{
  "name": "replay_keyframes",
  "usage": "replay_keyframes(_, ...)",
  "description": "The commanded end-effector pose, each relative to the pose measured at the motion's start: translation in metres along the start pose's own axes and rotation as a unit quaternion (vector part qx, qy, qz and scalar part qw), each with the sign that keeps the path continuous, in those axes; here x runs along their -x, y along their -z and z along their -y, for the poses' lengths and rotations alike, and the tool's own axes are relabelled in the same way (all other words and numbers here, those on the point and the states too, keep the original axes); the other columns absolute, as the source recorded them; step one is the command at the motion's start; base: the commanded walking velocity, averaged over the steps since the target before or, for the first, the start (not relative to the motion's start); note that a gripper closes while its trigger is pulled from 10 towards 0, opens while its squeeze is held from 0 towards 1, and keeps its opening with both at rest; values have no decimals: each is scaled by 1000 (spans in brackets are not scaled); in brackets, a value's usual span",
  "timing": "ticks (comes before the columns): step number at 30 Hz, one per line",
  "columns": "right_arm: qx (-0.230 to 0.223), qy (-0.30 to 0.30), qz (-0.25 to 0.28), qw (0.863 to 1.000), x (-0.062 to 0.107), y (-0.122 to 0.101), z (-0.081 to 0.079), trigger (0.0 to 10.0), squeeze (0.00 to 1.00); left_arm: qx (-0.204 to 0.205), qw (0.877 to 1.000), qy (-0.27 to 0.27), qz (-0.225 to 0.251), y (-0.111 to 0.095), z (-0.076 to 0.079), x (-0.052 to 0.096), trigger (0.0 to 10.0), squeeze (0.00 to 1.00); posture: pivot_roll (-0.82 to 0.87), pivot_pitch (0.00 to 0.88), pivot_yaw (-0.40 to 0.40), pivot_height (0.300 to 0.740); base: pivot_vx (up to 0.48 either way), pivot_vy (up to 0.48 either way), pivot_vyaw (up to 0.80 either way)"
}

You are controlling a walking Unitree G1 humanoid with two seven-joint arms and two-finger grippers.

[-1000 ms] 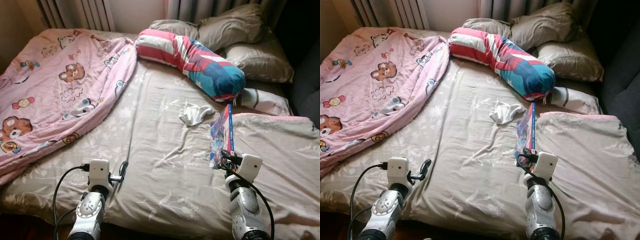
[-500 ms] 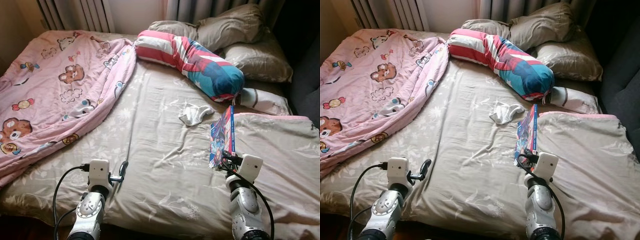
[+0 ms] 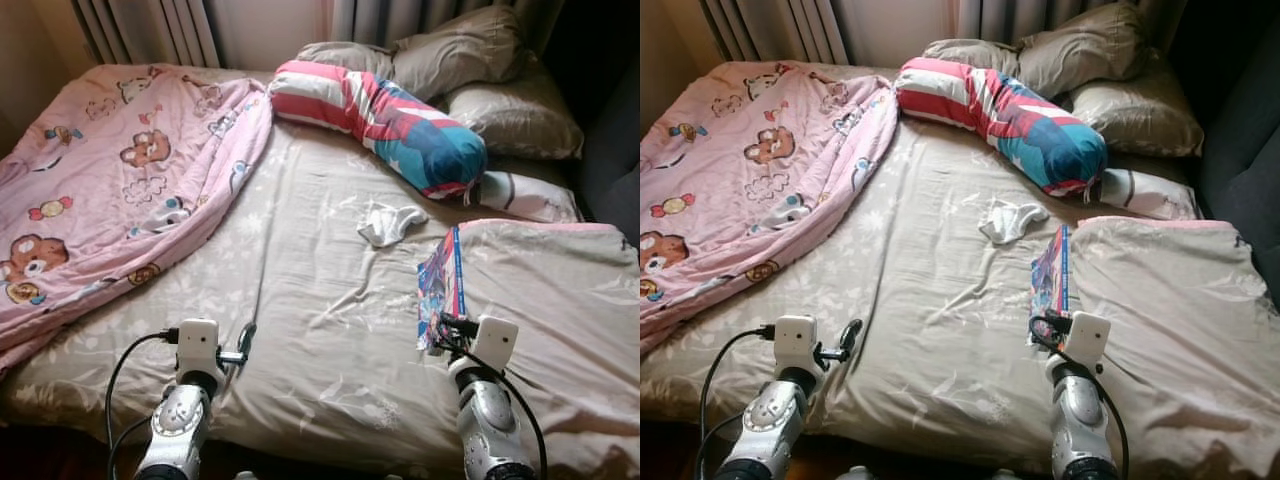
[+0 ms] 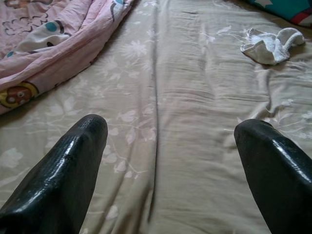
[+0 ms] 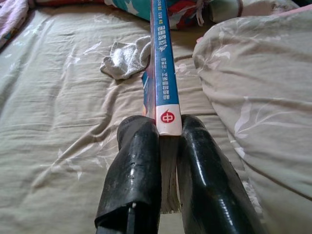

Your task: Clean up the room

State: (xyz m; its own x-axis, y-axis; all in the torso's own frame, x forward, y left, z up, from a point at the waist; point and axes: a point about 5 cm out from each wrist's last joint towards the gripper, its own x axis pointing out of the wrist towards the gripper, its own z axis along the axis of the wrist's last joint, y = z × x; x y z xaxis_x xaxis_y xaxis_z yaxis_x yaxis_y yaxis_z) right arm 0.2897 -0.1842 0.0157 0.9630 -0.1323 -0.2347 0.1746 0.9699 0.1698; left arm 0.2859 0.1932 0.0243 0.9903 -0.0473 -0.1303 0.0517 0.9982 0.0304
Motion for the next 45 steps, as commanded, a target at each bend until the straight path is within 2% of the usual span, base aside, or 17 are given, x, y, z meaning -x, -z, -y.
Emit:
replay_keyframes(1, 5, -5, 11, 1000, -3, -6, -2, 10000, 0, -4, 1000, 0, -9, 4, -3, 3, 10000, 0, 114, 167, -9, 653, 0, 0, 0)
replay_keyframes(27, 31, -25, -6, 999, -14, -13, -12, 10000, 0, -9, 1000, 2, -8, 2, -5, 2, 10000, 0, 115, 171, 9, 648, 0, 0, 0)
replay_keyframes(39, 18, -55, 3, 998, -27, -31, -22, 10000, 0, -16, 1000, 5, -7, 0, -9, 3, 10000, 0, 137, 191, 36, 648, 0, 0, 0)
replay_keyframes(45, 10, -73, -16, 997, -34, -37, -28, 10000, 0, -30, 999, 11, -4, -1, -17, 8, 10000, 0, 165, 221, 62, 648, 0, 0, 0)
